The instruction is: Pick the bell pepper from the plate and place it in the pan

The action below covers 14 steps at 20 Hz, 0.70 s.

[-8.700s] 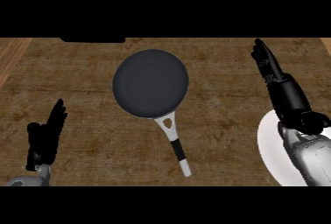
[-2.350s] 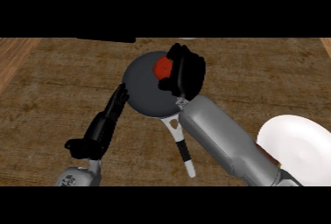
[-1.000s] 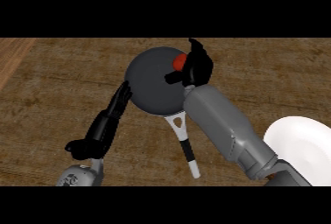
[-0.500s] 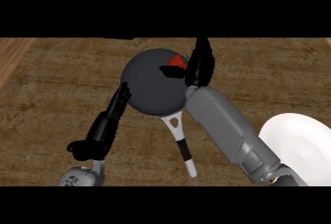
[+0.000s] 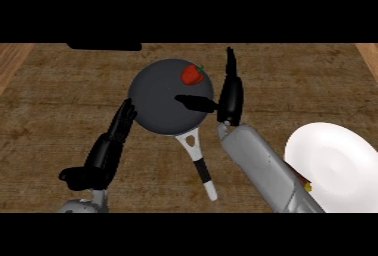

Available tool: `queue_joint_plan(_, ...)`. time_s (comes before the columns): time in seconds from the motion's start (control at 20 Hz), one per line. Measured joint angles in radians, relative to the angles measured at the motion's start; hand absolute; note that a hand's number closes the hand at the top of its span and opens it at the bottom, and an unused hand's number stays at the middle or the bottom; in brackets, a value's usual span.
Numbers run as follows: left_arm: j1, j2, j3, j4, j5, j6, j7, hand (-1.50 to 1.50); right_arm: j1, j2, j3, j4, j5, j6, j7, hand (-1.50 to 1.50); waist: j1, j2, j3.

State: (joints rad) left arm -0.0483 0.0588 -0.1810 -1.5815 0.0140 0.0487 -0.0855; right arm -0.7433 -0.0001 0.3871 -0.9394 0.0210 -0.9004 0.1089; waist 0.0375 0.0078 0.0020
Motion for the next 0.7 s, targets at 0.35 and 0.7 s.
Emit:
queue_joint_plan(0.35,0.024,0.000,0.021,0.004,-0.004,0.000,-0.017,0.00,0.183,-0.004,0.072,-0.140,-0.052,0.109,-0.153,-1.50,-0.028,-0.007,-0.001)
queue_joint_plan(0.7,0.025,0.003,0.047,0.003,0.003,-0.024,-0.017,0.00,0.273,-0.008,0.129,-0.218,0.012,0.107,-0.145,-1.50,-0.034,-0.008,-0.002)
